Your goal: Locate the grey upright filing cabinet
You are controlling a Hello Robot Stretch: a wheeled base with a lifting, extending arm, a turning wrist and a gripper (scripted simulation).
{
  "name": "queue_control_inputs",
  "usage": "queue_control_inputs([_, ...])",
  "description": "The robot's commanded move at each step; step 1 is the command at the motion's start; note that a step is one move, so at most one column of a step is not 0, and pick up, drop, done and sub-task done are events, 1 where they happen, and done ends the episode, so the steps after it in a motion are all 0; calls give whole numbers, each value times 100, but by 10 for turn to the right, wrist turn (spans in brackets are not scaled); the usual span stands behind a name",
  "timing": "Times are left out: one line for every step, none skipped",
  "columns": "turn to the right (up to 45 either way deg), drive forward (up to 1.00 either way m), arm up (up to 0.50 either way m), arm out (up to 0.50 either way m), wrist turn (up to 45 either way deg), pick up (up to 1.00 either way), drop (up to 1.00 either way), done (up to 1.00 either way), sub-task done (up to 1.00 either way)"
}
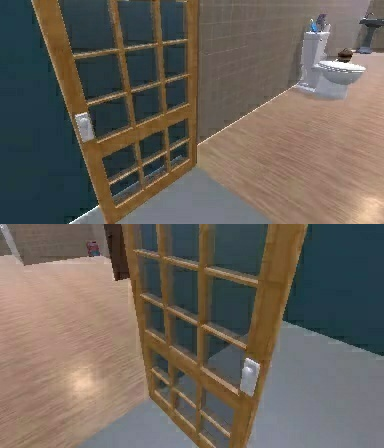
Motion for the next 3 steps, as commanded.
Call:
queue_control_inputs([450, 0, 0, 0, 0, 0, 0, 0, 0])
queue_control_inputs([60, 0, 0, 0, 0, 0, 0, 0, 0])
queue_control_inputs([0, 100, 0, 0, 0, 0, 0, 0, 0])
